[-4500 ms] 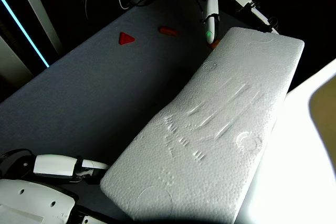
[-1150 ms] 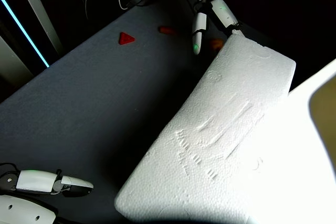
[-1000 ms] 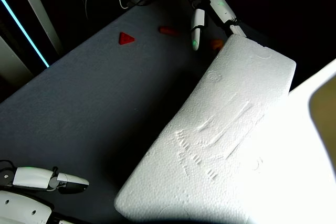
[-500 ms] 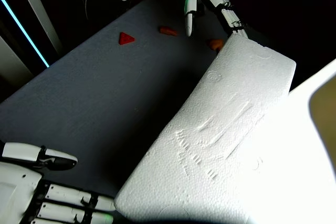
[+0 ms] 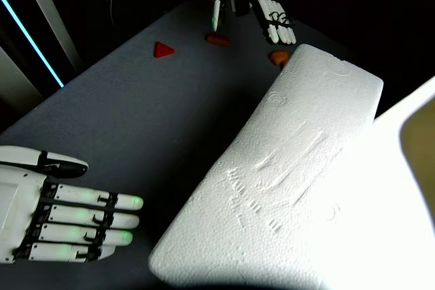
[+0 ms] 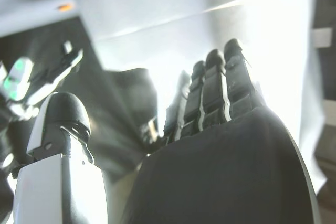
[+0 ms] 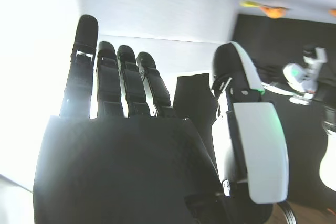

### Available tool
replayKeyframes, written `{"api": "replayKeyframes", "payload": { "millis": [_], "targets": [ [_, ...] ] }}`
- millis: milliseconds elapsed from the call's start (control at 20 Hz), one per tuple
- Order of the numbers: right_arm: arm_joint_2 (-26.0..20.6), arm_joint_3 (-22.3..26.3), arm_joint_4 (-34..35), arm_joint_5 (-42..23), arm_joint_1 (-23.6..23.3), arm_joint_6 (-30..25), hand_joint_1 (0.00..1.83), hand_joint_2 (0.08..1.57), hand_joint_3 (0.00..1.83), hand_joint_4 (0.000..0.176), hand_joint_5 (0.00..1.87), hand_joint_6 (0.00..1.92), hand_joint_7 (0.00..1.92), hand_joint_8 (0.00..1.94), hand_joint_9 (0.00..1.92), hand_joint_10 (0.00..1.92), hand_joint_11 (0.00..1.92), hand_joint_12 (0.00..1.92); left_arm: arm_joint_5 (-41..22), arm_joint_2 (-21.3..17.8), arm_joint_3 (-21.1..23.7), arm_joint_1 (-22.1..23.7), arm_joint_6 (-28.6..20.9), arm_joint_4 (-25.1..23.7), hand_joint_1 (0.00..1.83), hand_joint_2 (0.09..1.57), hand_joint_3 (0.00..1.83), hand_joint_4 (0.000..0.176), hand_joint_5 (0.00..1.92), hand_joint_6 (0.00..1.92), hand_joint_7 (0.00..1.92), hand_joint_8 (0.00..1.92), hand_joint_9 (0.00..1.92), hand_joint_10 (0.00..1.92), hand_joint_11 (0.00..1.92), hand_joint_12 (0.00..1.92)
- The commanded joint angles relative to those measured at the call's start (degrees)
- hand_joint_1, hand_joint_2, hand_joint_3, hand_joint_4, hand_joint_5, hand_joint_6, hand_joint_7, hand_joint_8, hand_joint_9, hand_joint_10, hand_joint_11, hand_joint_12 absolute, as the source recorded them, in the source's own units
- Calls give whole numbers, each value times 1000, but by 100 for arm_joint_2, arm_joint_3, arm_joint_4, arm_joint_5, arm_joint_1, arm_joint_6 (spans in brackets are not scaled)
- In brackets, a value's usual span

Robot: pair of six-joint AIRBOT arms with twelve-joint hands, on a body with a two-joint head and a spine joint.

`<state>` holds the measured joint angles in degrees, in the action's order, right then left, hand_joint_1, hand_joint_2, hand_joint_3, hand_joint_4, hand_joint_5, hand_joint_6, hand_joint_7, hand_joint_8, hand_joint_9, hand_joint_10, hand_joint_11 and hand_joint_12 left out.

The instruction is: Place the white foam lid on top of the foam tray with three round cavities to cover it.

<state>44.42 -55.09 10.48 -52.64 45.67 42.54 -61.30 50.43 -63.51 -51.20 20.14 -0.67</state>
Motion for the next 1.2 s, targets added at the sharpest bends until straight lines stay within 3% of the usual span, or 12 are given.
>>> {"api": "replayKeyframes", "payload": {
  "millis": [0, 100, 300, 400, 500, 600, 650, 700, 750, 900, 1100, 1150],
  "targets": [
    [-64, -3, -8, -714, -23, -88, 313, 1367, 4, 0, 0, 0, 0, 0, 41, 19, 0, 1087, -770, -39, 7, 57, -83, 21, 451, 1125, 3, 0, 54, 0, 0, 0, 0, 0, 0, 0],
    [-63, 20, -237, -720, -24, -199, 341, 1388, 5, 0, 2, 1, 0, 0, 74, 34, 0, 1136, -819, 35, 18, 124, -192, -156, 470, 1130, 5, 0, 47, 1, 0, 0, 0, 0, 0, 0],
    [-43, 47, -672, -720, -63, -404, 461, 1422, 1, 0, 45, 13, 6, 1, 23, 20, 0, 873, -694, 186, 13, 376, -418, -660, 445, 1158, 14, 0, 20, 0, 0, 0, 0, 0, 0, 0],
    [-33, 63, -803, -721, -101, -459, 346, 1404, 0, 0, 41, 7, 25, 4, 53, 46, 0, 1037, -583, 320, -55, 519, -571, -894, 447, 1161, 12, 0, 12, 0, 0, 0, 0, 0, 0, 0],
    [-11, 63, -930, -721, -144, -521, 273, 1398, 0, 0, 15, 3, 30, 2, 39, 59, 0, 840, -458, 438, -115, 649, -696, -1107, 486, 1146, 3, 3, 22, 5, 0, 0, 0, 0, 0, 0],
    [5, 63, -1044, -721, -186, -575, 273, 1381, 0, 0, 14, 3, 25, 3, 3, 32, 0, 456, -354, 547, -181, 762, -810, -1283, 484, 1150, 4, 0, 29, 7, 0, 0, 0, 0, 0, 0],
    [16, 63, -1082, -721, -207, -585, 270, 1369, 0, 0, 16, 3, 25, 1, 2, 7, 0, 283, -302, 595, -212, 803, -864, -1369, 486, 1148, 3, 9, 7, 1, 0, 0, 0, 0, 0, 0],
    [26, 63, -1105, -730, -223, -592, 259, 1373, 0, 0, 16, 2, 16, 2, 0, 1, 0, 186, -259, 640, -237, 837, -918, -1442, 485, 1147, 3, 18, 2, 0, 0, 0, 0, 0, 0, 0],
    [36, 63, -1127, -745, -234, -608, 254, 1376, 1, 0, 15, 1, 15, 2, 2, 1, 0, 167, -228, 683, -259, 869, -968, -1503, 486, 1148, 3, 15, 8, 3, 0, 0, 0, 0, 0, 0],
    [44, 69, -1178, -818, -235, -680, 236, 1353, 0, 0, 25, 3, 25, 4, 22, 10, 0, 521, -223, 763, -298, 955, -1027, -1575, 487, 1166, 9, 12, 15, 5, 0, 0, 0, 0, 0, 0],
    [-15, 128, -1221, -933, -235, -698, 232, 1344, 0, 0, 22, 7, 0, 0, 10, 5, 0, 535, -227, 785, -301, 1046, -1089, -1711, 474, 1191, 15, 0, 12, 3, 0, 0, 0, 0, 0, 0],
    [-51, 147, -1222, -952, -235, -698, 218, 1345, 0, 0, 16, 4, 0, 0, 26, 13, 0, 653, -218, 799, -322, 1077, -1098, -1727, 475, 1191, 14, 0, 19, 5, 0, 0, 0, 0, 19, 9]
  ]
}}
